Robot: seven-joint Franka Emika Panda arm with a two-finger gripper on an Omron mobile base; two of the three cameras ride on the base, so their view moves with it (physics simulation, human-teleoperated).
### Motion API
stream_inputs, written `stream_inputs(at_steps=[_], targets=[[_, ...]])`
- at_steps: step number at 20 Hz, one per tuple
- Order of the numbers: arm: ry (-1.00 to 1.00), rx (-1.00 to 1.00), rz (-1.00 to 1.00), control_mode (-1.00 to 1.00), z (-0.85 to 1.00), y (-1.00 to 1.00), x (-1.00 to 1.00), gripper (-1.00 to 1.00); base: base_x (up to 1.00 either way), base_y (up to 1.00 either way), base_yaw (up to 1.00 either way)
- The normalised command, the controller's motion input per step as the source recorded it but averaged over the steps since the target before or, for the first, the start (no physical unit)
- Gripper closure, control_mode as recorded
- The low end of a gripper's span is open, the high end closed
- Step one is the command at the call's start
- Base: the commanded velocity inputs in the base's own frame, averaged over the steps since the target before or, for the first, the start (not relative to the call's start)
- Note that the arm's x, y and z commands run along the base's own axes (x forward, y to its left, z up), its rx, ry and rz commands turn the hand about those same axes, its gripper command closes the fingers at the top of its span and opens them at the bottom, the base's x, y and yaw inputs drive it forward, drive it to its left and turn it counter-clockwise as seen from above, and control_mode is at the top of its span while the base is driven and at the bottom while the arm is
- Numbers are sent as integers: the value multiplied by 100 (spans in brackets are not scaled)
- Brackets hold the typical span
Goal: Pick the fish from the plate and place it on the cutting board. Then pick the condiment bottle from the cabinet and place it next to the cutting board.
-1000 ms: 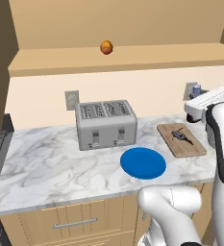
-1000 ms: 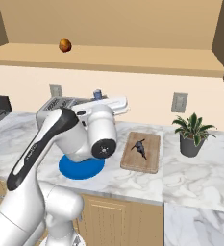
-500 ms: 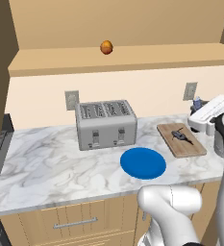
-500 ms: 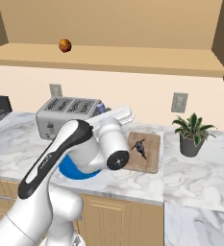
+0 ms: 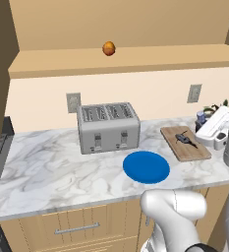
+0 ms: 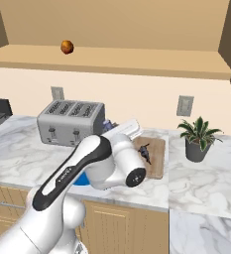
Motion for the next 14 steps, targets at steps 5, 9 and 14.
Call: stream_inputs(at_steps=[5,9,14], targets=[[0,1,0,-100,-7,-19,6,100,0,0,0],[0,3,0,-100,-30,-30,16,100,0,0,0],[2,3,0,-100,-26,-29,11,100,0,0,0]])
